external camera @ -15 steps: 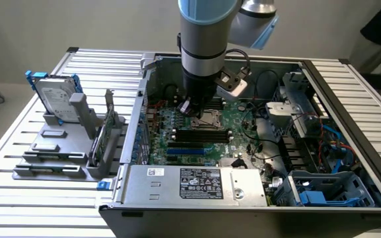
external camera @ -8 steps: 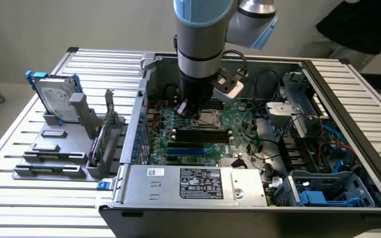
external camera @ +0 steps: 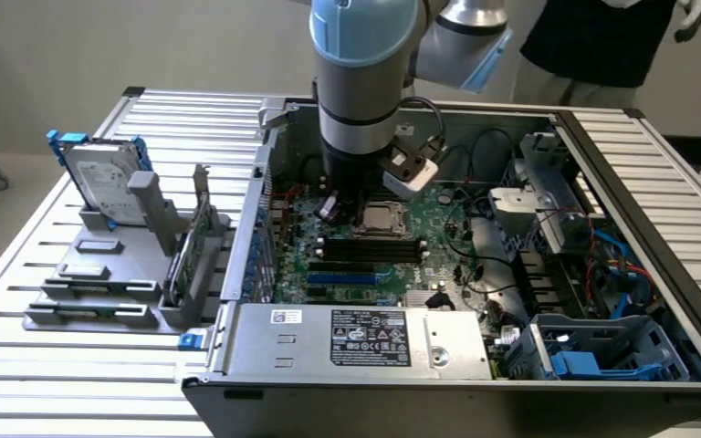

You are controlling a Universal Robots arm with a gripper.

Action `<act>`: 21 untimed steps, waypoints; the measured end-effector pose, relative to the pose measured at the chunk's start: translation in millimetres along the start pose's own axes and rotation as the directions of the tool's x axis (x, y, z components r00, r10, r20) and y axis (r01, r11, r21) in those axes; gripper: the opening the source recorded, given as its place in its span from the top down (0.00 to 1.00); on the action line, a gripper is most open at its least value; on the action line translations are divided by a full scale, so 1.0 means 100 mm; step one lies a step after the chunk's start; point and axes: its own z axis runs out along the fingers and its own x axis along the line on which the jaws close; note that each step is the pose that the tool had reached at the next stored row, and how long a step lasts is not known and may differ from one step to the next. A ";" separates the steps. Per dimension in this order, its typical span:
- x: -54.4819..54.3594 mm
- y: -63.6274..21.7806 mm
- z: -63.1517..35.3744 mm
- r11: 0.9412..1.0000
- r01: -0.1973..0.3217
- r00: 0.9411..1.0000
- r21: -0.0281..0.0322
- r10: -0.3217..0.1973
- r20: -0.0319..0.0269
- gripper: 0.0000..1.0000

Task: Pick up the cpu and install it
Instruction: 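Install the first cpu locking lever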

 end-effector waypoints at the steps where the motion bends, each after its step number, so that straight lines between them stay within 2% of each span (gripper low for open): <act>1: -0.01 -0.011 0.013 1.000 -0.001 1.000 0.000 0.001 0.000 0.89; 6: -0.05 -0.042 0.055 1.000 -0.003 1.000 -0.001 0.003 0.000 0.89; 18: -0.03 -0.089 0.129 1.000 -0.004 1.000 -0.002 0.004 -0.001 0.89; 21: -0.04 -0.092 0.151 1.000 -0.004 1.000 -0.004 0.004 -0.003 0.89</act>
